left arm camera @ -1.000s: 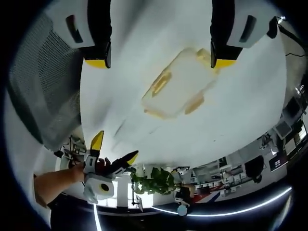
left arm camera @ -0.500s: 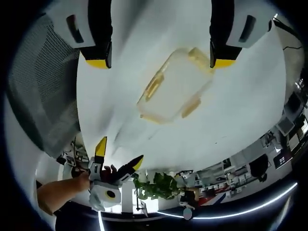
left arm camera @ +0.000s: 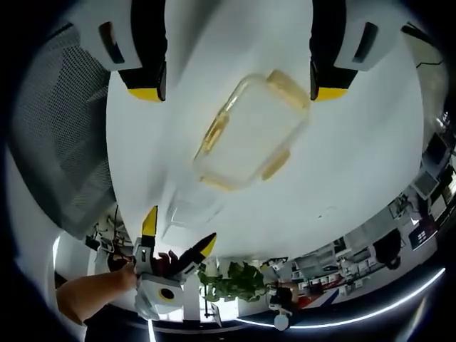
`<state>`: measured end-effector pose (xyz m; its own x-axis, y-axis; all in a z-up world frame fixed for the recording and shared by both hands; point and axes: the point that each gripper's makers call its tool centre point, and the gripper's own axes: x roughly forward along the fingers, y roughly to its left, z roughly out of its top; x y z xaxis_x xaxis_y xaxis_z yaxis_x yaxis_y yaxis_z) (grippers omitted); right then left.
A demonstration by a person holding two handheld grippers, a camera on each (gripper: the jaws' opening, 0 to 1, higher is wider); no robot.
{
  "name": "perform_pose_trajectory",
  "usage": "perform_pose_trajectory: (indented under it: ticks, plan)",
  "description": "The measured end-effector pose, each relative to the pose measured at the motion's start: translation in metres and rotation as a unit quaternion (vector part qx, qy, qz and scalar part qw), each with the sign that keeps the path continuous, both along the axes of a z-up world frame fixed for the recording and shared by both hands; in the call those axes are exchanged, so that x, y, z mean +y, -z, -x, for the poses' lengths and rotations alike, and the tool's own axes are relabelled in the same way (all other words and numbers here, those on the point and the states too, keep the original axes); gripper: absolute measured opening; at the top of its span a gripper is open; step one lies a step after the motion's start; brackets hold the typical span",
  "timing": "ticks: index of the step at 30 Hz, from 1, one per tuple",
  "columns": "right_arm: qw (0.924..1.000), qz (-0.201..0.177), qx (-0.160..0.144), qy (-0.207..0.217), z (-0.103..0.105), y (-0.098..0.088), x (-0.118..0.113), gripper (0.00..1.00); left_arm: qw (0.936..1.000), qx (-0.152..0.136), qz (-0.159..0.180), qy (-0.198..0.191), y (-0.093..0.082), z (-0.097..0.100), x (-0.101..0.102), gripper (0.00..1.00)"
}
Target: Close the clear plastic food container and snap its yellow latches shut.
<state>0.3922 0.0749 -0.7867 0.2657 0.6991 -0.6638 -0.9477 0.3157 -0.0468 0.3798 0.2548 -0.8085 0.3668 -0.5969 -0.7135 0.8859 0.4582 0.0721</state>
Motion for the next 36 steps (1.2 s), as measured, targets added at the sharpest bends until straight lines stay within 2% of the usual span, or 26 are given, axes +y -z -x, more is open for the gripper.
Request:
perform_pose_trajectory:
  ticks: [16,36]
  plan:
    - [0.9995,0.014,0.003,-0.027,-0.007,0.01,0.008,0.69,0.9993,0.002,-0.031,0.022,0.01,-0.01,0.009,0.82]
    - [0.9976,0.032,0.005,-0.062,-0.014,0.021,0.02,0.68,0.9952,-0.002,-0.075,0.064,0.019,-0.018,0.015,0.8]
